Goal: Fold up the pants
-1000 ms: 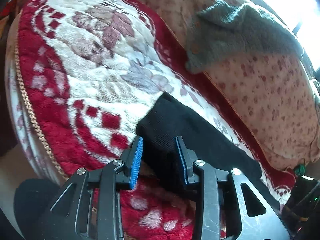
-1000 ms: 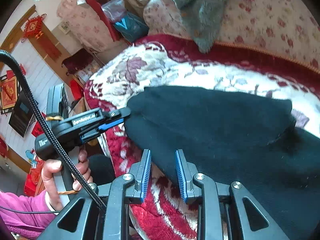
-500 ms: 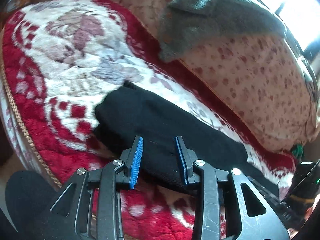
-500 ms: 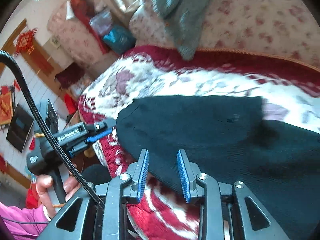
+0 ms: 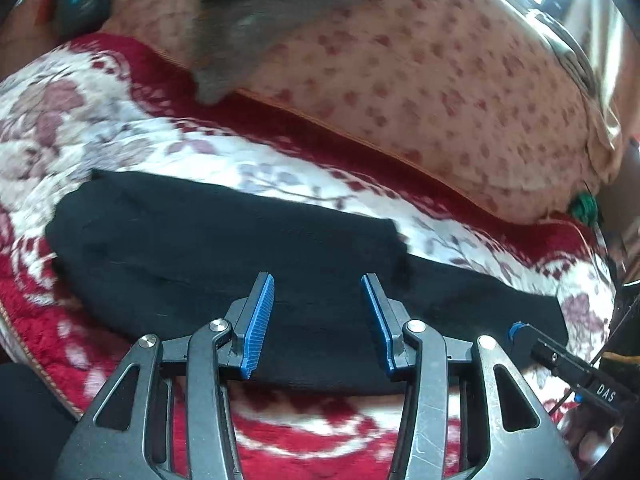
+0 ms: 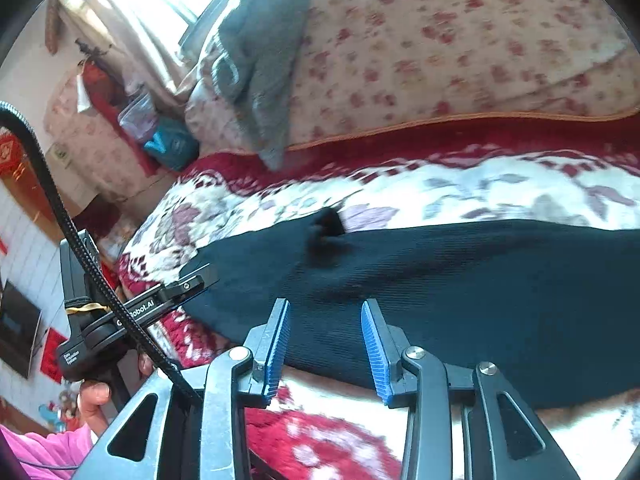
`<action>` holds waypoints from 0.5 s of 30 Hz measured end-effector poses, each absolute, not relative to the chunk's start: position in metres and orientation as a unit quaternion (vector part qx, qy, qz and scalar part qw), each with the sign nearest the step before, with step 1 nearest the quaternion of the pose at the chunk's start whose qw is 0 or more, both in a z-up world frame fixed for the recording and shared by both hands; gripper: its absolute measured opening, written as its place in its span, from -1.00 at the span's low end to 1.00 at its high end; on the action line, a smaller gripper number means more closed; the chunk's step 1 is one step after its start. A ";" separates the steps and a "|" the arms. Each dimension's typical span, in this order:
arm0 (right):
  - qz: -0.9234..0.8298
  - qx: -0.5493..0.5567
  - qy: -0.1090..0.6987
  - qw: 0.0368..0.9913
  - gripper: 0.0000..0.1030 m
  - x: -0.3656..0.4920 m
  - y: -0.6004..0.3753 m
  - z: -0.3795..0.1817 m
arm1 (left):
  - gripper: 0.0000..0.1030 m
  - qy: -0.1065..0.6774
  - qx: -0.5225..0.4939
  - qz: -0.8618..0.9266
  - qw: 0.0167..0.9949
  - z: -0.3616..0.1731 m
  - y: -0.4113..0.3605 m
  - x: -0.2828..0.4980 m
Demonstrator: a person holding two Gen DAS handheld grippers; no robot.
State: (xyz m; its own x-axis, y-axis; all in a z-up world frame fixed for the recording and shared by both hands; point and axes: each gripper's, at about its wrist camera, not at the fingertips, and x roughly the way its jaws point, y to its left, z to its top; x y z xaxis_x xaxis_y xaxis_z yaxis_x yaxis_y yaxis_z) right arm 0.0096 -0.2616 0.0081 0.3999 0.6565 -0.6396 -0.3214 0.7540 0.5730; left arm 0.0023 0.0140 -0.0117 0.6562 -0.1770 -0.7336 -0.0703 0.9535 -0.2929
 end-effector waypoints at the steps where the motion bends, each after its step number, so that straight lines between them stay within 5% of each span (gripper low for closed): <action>1: 0.291 0.191 0.458 0.818 -0.30 0.008 -0.272 0.008 | -0.15 0.415 -0.146 -0.036 0.897 -0.011 0.008 0.004; 4: 0.266 0.212 0.454 0.824 -0.15 0.005 -0.299 0.008 | -0.15 0.417 -0.131 -0.058 0.897 -0.009 -0.015 0.006; 15: 0.173 0.253 0.451 0.838 -0.14 -0.020 -0.390 0.001 | -0.15 0.438 -0.094 -0.140 0.883 -0.013 -0.100 0.020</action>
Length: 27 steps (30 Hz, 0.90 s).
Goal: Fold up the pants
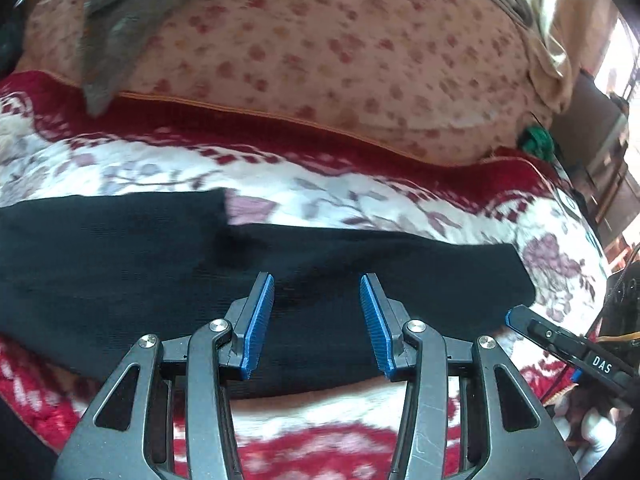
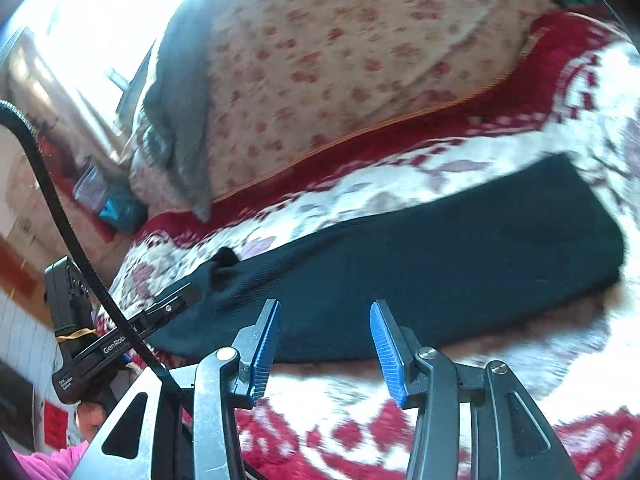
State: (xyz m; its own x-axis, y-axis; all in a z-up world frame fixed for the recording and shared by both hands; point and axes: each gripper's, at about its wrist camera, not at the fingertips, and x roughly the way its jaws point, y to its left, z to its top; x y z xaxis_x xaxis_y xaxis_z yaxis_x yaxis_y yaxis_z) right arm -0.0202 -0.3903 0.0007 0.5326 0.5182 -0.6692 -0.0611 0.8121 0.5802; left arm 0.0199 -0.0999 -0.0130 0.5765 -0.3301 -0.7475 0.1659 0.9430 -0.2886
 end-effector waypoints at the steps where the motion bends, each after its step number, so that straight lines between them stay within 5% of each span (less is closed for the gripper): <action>1: 0.162 0.258 0.451 0.839 -0.14 -0.023 -0.401 -0.001 | -0.15 0.440 -0.091 -0.147 0.881 -0.014 -0.106 0.022; 27: 0.054 0.429 0.438 0.788 0.01 -0.031 -0.524 -0.059 | -0.01 0.461 0.021 -0.329 0.824 -0.028 -0.228 0.082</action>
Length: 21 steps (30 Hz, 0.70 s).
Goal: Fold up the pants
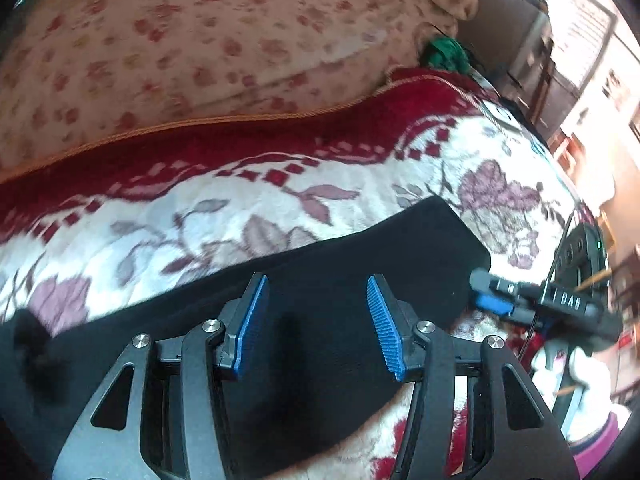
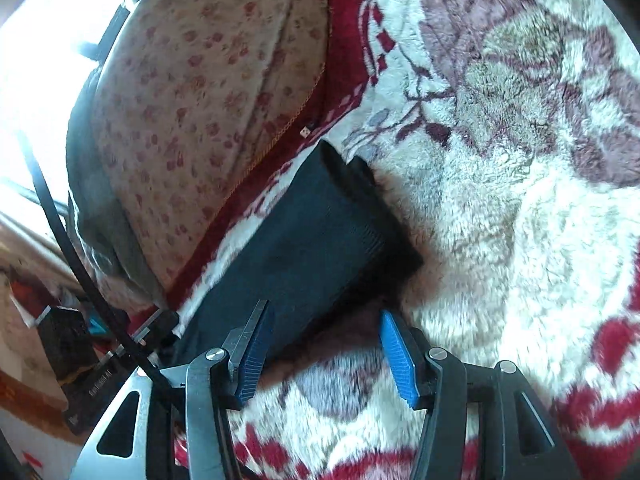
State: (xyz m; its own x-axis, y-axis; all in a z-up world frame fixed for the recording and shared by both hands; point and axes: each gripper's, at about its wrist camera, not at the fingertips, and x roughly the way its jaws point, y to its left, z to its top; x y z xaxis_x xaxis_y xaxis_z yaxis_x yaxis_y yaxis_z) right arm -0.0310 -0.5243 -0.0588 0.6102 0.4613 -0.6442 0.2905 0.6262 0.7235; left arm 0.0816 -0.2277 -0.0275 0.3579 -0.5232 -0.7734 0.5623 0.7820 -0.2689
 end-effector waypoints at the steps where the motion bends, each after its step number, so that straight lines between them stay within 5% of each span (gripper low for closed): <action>1: 0.053 0.435 0.434 0.787 0.01 -0.029 -0.527 -0.060 | -0.01 0.461 0.029 -0.336 0.820 -0.029 -0.232 0.085; 21: 0.073 0.481 0.389 0.782 0.05 -0.028 -0.543 -0.071 | 0.00 0.531 0.116 -0.476 0.691 -0.072 -0.306 0.147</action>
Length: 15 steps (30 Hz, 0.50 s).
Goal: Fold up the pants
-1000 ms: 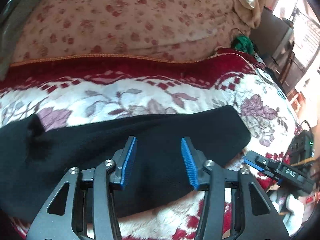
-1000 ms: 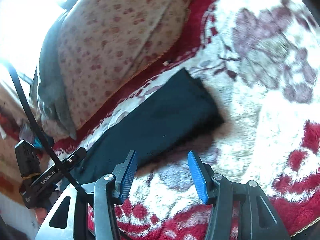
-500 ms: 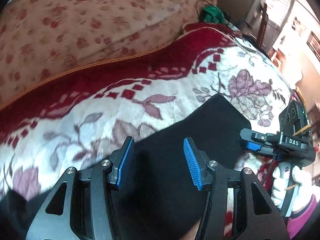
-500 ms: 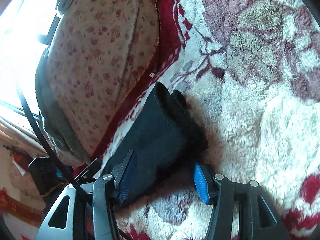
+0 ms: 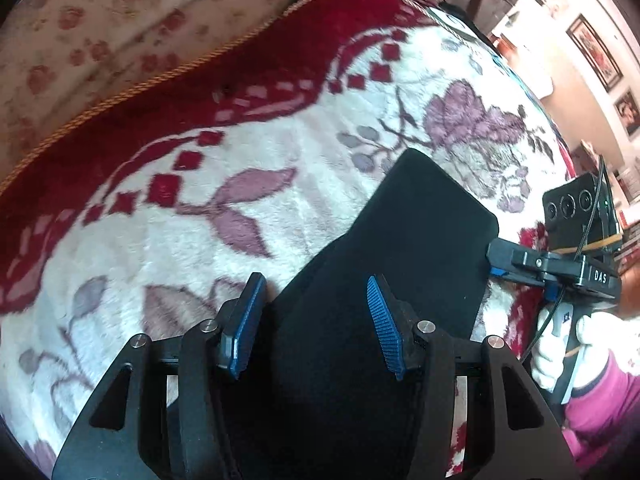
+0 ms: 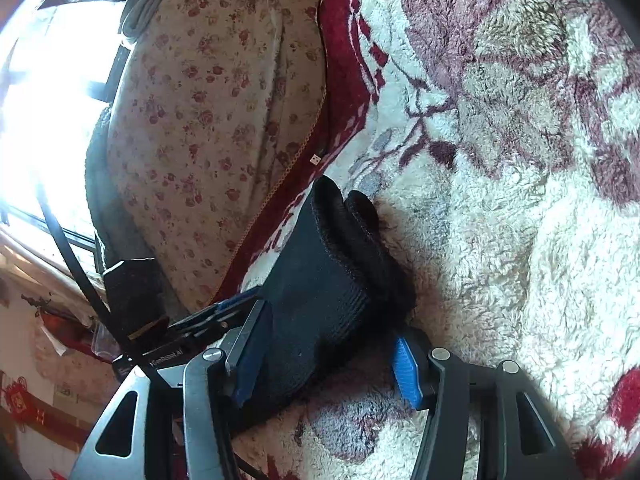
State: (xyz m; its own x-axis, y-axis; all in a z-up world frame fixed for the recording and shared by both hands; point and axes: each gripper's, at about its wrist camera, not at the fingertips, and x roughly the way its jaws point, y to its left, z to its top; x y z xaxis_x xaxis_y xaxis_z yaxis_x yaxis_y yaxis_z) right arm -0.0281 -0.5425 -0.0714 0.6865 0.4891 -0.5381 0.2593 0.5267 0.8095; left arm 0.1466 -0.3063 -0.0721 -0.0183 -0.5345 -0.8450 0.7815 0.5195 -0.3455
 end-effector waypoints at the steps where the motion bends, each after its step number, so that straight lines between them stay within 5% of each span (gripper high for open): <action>1: 0.074 0.484 0.385 0.782 0.05 -0.029 -0.544 -0.073 | 0.00 0.533 0.118 -0.482 0.685 -0.072 -0.309 0.147; 5: 0.076 0.496 0.373 0.780 0.05 -0.029 -0.546 -0.074 | 0.03 0.530 0.136 -0.509 0.664 -0.071 -0.319 0.147; 8: 0.078 0.503 0.369 0.778 0.05 -0.031 -0.548 -0.074 | 0.39 0.523 0.157 -0.538 0.642 -0.072 -0.327 0.141; 10: 0.079 0.507 0.365 0.777 0.05 -0.032 -0.549 -0.074 | 0.42 0.512 0.180 -0.545 0.639 -0.074 -0.333 0.135; 12: 0.081 0.506 0.362 0.778 0.06 -0.033 -0.549 -0.075 | 0.41 0.504 0.192 -0.548 0.639 -0.074 -0.335 0.133; 15: 0.089 0.483 0.365 0.791 0.02 -0.033 -0.545 -0.073 | 0.03 0.491 0.198 -0.546 0.650 -0.072 -0.332 0.133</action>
